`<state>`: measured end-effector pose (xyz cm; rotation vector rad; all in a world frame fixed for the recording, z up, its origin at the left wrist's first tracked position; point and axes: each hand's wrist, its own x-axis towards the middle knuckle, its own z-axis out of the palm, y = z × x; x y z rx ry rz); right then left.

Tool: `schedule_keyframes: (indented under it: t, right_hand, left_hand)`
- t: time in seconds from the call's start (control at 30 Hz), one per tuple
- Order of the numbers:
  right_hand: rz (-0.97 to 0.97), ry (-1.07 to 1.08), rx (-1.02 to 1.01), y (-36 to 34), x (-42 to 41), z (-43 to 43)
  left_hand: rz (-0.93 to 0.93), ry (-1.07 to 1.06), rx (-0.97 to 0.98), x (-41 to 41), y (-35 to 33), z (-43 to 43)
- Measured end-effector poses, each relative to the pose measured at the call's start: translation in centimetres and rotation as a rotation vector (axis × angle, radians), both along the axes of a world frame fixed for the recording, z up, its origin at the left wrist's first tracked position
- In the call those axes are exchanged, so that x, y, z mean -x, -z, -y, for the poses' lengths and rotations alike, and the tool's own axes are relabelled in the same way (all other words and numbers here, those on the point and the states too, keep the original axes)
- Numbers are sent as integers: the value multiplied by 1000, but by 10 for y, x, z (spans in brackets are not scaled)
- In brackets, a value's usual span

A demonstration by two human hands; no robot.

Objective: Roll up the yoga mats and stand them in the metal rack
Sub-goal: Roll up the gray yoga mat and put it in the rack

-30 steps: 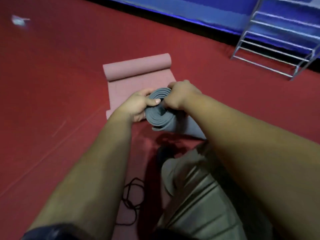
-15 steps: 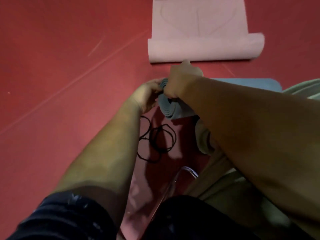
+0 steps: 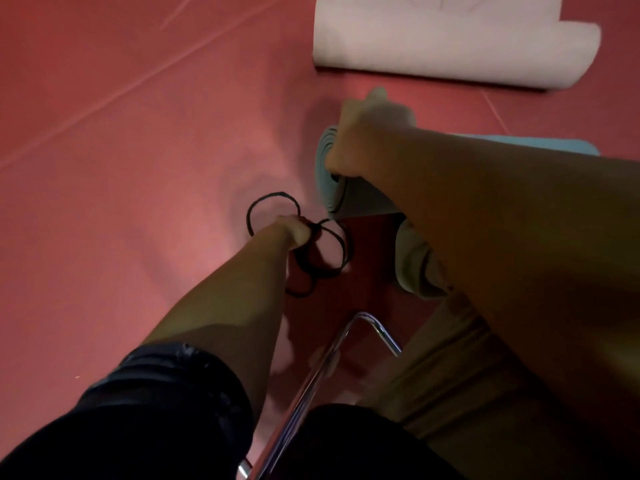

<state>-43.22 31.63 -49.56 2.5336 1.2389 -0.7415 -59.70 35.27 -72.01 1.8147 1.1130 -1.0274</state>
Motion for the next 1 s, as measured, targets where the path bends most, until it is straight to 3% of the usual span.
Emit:
schedule_keyframes:
  t: [0.17, 0.47, 0.6, 0.67, 0.77, 0.87, 1.0]
  right_hand:
    - [2, -19, -1, 10, -3, -2]
    - [4, -8, 3, 23, -6, -6]
    - [11, 8, -42, 22, -9, -3]
    - [19, 35, -74, 18, -12, 0]
    - [27, 53, -92, 8, -17, 6]
    - [10, 102, -114, -8, -24, 17]
    - [19, 159, -188, -30, -33, 41]
  left_hand:
    - [-51, 73, -35, 7, 34, 1]
    - [-60, -206, 34, 8, 58, 2]
    - [94, -473, -27, -2, 30, 11]
    - [142, -583, -84, -9, -21, 18]
    - [205, -656, -172, -12, -3, -5]
    - [380, -762, -197, -25, -23, -18]
    - [549, -796, 13, -52, -78, -8]
